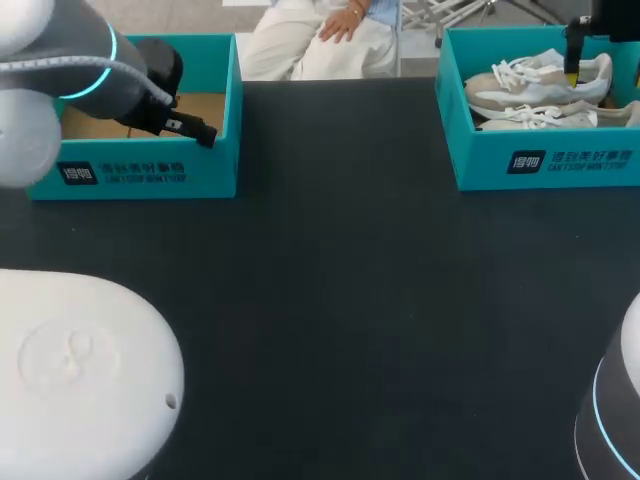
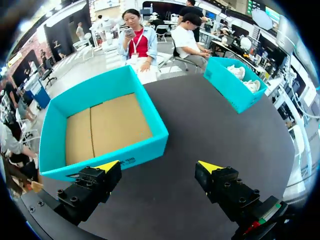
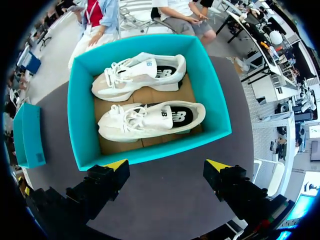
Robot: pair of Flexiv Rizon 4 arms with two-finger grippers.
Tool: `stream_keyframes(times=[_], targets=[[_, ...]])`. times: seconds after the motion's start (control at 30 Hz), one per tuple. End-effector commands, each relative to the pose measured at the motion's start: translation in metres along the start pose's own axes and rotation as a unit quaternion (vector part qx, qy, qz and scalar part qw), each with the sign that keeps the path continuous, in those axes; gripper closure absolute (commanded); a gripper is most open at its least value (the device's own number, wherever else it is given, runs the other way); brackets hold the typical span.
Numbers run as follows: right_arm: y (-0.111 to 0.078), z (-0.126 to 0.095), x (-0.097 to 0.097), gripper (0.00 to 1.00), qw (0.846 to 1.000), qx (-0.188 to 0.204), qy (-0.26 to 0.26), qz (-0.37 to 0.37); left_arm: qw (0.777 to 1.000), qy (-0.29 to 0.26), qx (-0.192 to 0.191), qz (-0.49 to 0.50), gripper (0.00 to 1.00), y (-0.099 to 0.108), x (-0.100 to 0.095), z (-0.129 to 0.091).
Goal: Take the shoe out of the shoebox, open the shoe tongue, remove and reinsert the insole, then place the shoe into the shoebox
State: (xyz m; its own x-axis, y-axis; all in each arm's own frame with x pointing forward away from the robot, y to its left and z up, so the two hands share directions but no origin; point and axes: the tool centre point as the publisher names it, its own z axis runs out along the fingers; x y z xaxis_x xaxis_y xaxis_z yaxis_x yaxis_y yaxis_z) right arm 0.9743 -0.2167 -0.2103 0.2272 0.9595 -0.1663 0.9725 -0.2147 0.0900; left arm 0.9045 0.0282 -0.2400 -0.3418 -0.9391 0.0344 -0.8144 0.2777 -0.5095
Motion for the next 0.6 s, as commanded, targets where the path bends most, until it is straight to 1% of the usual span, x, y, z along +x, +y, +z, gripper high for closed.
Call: stream_keyframes(times=[0.03, 0.17, 0.2, 0.23, 0.27, 0.37, 0.4, 0.5, 0.53, 0.57, 0.6], targets=[[-0.004, 0.0, -0.001, 0.0, 1.0, -0.013, 0.001, 0.001, 0.976, -0.165, -0.062, -0.129, 0.0, -0.004, 0.005, -0.003], [-0.004, 0.0, -0.001, 0.0, 1.0, -0.013, 0.001, 0.001, 0.976, -0.165, -0.062, -0.129, 0.0, -0.004, 0.005, -0.003], [-0.004, 0.0, -0.001, 0.0, 1.0, -0.013, 0.001, 0.001, 0.973, -0.165, -0.076, -0.143, 0.0, -0.004, 0.005, -0.004], [-0.004, 0.001, 0.001, 0.0, 1.0, -0.006, 0.011, -0.005, 0.964, -0.175, -0.106, -0.167, 0.0, -0.006, 0.005, -0.006], [-0.006, 0.0, 0.001, 0.0, 1.0, -0.001, 0.015, -0.004, 0.963, -0.169, -0.112, -0.178, 0.0, -0.009, 0.004, -0.008], [-0.016, 0.003, 0.0, 0.0, 0.999, 0.038, 0.009, -0.005, 0.949, -0.17, -0.143, -0.223, 0.0, -0.018, -0.001, -0.013], [-0.02, 0.005, -0.001, 0.0, 0.999, 0.051, 0.011, -0.007, 0.944, -0.177, -0.15, -0.235, 0.0, -0.02, -0.003, -0.014], [-0.033, 0.007, -0.006, 0.0, 0.998, 0.059, 0.015, 0.002, 0.936, -0.188, -0.151, -0.258, 0.0, -0.027, -0.009, -0.016], [-0.038, 0.007, -0.007, 0.0, 0.998, 0.062, 0.016, 0.005, 0.931, -0.189, -0.159, -0.268, 0.0, -0.029, -0.01, -0.017], [-0.043, 0.008, -0.009, 0.0, 0.998, 0.062, 0.018, 0.011, 0.926, -0.179, -0.174, -0.281, 0.0, -0.033, -0.013, -0.018], [-0.046, 0.009, -0.01, 0.0, 0.998, 0.063, 0.019, 0.015, 0.925, -0.177, -0.18, -0.285, 0.0, -0.034, -0.014, -0.018]])
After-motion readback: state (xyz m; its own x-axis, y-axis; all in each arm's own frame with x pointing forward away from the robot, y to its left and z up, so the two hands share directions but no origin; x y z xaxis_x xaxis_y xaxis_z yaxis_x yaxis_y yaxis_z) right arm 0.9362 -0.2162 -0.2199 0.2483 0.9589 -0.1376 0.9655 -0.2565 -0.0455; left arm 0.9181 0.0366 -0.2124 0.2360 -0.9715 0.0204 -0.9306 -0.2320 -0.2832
